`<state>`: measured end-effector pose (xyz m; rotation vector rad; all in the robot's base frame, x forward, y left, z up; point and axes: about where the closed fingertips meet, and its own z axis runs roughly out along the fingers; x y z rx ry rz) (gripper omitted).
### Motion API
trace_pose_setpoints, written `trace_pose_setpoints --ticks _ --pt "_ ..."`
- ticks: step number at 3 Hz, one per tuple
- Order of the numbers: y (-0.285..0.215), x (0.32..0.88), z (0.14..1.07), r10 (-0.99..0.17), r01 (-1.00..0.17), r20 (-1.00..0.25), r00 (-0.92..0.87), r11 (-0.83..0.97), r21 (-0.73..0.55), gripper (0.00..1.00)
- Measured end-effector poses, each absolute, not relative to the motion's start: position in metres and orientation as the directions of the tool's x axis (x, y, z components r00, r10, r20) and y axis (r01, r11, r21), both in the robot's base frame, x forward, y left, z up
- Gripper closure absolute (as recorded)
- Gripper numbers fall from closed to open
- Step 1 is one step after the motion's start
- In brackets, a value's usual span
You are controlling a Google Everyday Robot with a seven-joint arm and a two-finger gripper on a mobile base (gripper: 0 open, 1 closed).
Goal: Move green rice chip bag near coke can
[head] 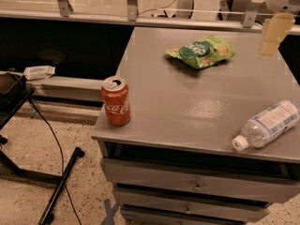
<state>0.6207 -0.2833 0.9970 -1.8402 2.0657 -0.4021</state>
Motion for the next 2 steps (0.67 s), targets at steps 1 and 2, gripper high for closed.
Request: trace_pose_setpoints --ticks 1,2 --pt "-0.288 0.645 0.975 -0.998 -0.907 -0.004 -0.056 0.052 -0.418 0.0" --pt "-0.282 0.661 0.947 -0.998 -0.898 0.003 0.07 -0.064 -0.436 0.0"
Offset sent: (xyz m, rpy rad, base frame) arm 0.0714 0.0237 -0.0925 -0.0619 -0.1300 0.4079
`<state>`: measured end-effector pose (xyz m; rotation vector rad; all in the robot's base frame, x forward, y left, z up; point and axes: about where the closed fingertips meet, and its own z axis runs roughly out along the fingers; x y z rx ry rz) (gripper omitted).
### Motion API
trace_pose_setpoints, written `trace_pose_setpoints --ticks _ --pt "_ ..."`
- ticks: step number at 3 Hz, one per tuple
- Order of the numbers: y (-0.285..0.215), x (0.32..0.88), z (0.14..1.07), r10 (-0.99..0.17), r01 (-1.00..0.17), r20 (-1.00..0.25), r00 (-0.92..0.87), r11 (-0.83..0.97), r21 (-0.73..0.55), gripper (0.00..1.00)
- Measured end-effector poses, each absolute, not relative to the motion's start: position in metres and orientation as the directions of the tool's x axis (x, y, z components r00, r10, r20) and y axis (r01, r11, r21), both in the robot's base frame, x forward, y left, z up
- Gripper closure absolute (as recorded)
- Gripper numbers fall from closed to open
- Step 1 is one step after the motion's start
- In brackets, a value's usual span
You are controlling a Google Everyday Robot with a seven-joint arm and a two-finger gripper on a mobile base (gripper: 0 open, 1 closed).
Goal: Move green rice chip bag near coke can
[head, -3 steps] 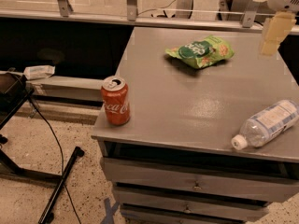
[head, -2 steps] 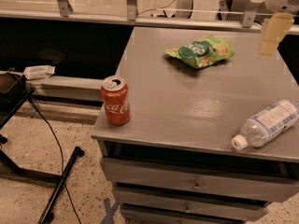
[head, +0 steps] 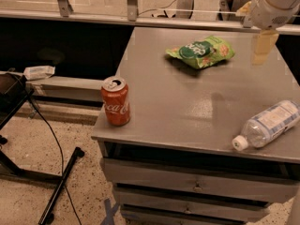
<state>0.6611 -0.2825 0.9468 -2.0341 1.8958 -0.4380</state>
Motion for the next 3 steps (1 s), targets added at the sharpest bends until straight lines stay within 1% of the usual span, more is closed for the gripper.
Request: trace_pose_setpoints --ticks 1,2,3 --pt "-0.263 0.681 0.916 -0.969 -0.84 -0.055 0.241 -0.18 -0.513 0.0" --pt "-0.228 0.689 0.895 -0.914 -0.785 -0.138 0.381 -0.241 -0.571 0.0" --pt "-0.197 0.704 0.88 -0.881 -0.749 -0.151 0.449 -0.279 -0.601 0.0"
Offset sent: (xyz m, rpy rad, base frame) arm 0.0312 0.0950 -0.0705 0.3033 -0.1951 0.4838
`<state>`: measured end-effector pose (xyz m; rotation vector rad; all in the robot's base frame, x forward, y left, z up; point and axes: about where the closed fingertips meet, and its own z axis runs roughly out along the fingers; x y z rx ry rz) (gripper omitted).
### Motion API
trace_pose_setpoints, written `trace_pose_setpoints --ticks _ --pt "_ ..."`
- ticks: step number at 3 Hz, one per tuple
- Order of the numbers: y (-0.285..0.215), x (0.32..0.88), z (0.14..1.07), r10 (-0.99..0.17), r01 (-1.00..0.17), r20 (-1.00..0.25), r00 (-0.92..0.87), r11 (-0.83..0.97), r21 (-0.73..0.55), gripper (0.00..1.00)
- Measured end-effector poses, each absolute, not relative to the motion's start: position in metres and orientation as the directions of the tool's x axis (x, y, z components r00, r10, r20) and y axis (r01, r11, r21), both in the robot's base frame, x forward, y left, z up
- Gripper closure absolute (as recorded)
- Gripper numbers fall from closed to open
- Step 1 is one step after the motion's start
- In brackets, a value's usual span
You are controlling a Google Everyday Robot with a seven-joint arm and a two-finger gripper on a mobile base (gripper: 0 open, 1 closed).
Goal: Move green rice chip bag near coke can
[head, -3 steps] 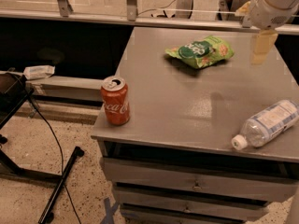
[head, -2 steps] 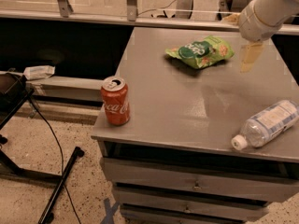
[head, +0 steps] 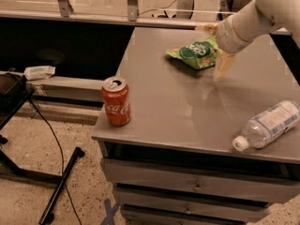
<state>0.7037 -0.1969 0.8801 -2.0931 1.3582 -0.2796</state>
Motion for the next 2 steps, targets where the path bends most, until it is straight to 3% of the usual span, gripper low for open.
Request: trace_pose_setpoints --ticks 2 --pt "-0.158 0.734 0.869 -0.882 -0.72 -0.079 0.464 -0.324 -0.613 0.0"
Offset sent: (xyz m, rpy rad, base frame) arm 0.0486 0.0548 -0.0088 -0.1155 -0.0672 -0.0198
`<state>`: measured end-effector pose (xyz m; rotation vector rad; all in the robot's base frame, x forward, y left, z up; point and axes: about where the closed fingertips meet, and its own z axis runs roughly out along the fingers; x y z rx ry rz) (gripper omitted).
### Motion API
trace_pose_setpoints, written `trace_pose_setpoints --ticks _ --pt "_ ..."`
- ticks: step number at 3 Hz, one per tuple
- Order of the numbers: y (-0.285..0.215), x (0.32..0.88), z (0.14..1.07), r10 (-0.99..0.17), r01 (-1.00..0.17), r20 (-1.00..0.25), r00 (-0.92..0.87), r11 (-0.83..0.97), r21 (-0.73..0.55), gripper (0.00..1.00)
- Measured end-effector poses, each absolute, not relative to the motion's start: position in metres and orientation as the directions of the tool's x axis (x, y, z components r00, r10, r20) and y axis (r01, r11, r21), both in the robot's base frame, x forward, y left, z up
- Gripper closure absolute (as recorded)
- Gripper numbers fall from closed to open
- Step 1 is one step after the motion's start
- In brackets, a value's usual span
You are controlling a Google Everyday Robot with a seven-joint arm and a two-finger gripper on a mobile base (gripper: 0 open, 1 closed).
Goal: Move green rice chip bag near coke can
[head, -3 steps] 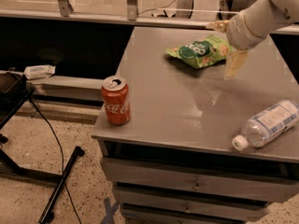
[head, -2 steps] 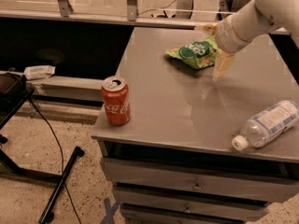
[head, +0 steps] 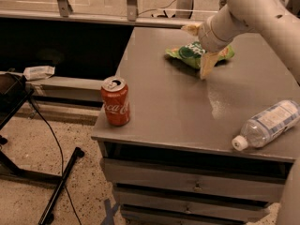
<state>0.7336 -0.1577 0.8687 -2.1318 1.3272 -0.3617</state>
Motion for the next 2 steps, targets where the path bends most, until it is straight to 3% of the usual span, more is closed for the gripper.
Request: trace_pose_setpoints --ticks 1,2 --pt "-0.1494 0.7408 0.864 -0.899 -0.738 -0.049 0.434 -0.324 -0.592 0.17" --pt "-0.1549 0.7416 0.8562 -0.923 -0.775 -0.023 0.384 -0.308 -0.552 0.41"
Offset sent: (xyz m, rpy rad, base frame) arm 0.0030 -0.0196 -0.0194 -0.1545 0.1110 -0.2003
